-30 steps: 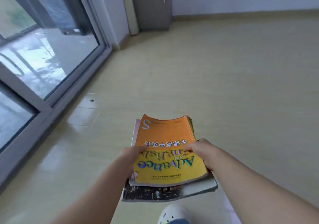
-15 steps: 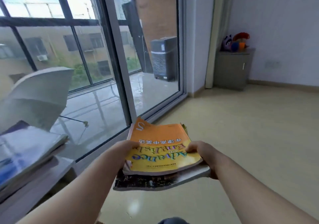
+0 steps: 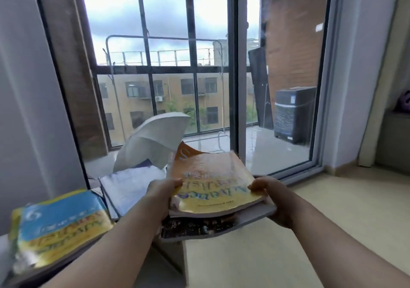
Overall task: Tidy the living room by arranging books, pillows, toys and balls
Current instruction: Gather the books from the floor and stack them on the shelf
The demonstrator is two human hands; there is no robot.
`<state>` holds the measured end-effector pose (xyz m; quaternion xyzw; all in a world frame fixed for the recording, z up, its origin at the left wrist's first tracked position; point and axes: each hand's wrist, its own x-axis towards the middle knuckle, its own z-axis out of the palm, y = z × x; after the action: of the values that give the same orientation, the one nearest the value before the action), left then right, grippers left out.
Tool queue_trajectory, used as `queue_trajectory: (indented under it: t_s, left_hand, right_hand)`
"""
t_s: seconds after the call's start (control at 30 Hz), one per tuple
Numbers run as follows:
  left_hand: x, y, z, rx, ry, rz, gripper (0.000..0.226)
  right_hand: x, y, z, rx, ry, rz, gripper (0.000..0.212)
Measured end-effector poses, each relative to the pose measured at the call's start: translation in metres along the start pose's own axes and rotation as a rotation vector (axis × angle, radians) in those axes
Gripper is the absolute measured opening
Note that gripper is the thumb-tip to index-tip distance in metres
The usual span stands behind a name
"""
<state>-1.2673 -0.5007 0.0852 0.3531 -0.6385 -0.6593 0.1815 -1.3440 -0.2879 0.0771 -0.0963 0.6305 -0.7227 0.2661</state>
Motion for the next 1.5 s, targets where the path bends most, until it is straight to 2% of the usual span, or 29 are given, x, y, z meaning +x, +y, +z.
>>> queue_trajectory:
  t_s: [0.13, 0.2, 0.33, 0.47, 0.57, 0.67, 0.7, 0.8, 0.9, 0.93, 0.97, 1.03, 1.17, 1.27, 1.37, 1.5]
  left_hand:
    - [0.013, 0.008, -0.039, -0.085, 0.189, 0.015, 0.016]
    - [0.026, 0.008, -0.061, -0.073, 0.284, 0.034, 0.015]
    - [0.05, 0.01, -0.106, -0.045, 0.518, 0.101, 0.018]
    - [0.071, 0.004, -0.139, -0.151, 0.648, 0.097, 0.019]
    - [0.096, -0.009, -0.159, -0.172, 0.499, 0.045, 0.01]
    - [0.12, -0.044, -0.163, 0.159, 0.219, -0.078, 0.042]
    - [0.123, -0.054, -0.161, 0.268, 0.208, -0.086, 0.045]
    - [0.135, -0.066, -0.159, 0.426, 0.339, -0.029, 0.048]
    - [0.135, -0.064, -0.154, 0.957, 0.462, -0.073, 0.061]
    - [0.132, -0.065, -0.151, 1.126, 0.504, -0.026, 0.057]
    - [0.128, -0.066, -0.146, 1.194, 0.504, 0.057, 0.048]
    - [0.123, -0.071, -0.14, 1.204, 0.415, 0.157, 0.038]
    - [0.122, -0.068, -0.143, 1.254, 0.238, -0.011, 0.053]
    - [0.112, -0.068, -0.137, 1.272, 0.282, -0.07, 0.054]
    - [0.096, -0.066, -0.12, 1.221, 0.405, 0.076, 0.055]
    - [0.074, -0.061, -0.089, 1.126, 0.357, 0.267, 0.053]
  right_hand:
    - [0.022, -0.004, 0.037, -0.017, -0.134, -0.028, 0.047]
    - [0.037, 0.001, 0.059, -0.032, -0.112, -0.079, 0.049]
    - [0.07, 0.009, 0.115, -0.014, -0.125, -0.153, 0.041]
    - [0.103, 0.021, 0.166, 0.12, -0.09, -0.19, 0.026]
    - [0.133, 0.034, 0.197, 0.091, -0.111, -0.197, 0.024]
    - [0.158, 0.057, 0.214, -0.285, -0.11, -0.116, 0.033]
    - [0.162, 0.065, 0.216, -0.437, -0.102, -0.093, 0.034]
    - [0.17, 0.078, 0.217, -0.62, -0.034, -0.091, 0.045]
    - [0.18, 0.085, 0.221, -0.727, -0.057, -0.147, 0.05]
    - [0.183, 0.089, 0.223, -0.791, -0.087, -0.167, 0.052]
    - [0.183, 0.091, 0.224, -0.861, -0.108, -0.172, 0.054]
    - [0.18, 0.092, 0.223, -0.974, -0.126, -0.161, 0.056]
    - [0.169, 0.094, 0.212, -0.963, -0.161, -0.089, 0.068]
    - [0.151, 0.096, 0.201, -0.917, -0.134, -0.055, 0.078]
    - [0.137, 0.089, 0.187, -0.825, -0.071, -0.015, 0.08]
    - [0.119, 0.073, 0.164, -0.739, -0.01, 0.021, 0.078]
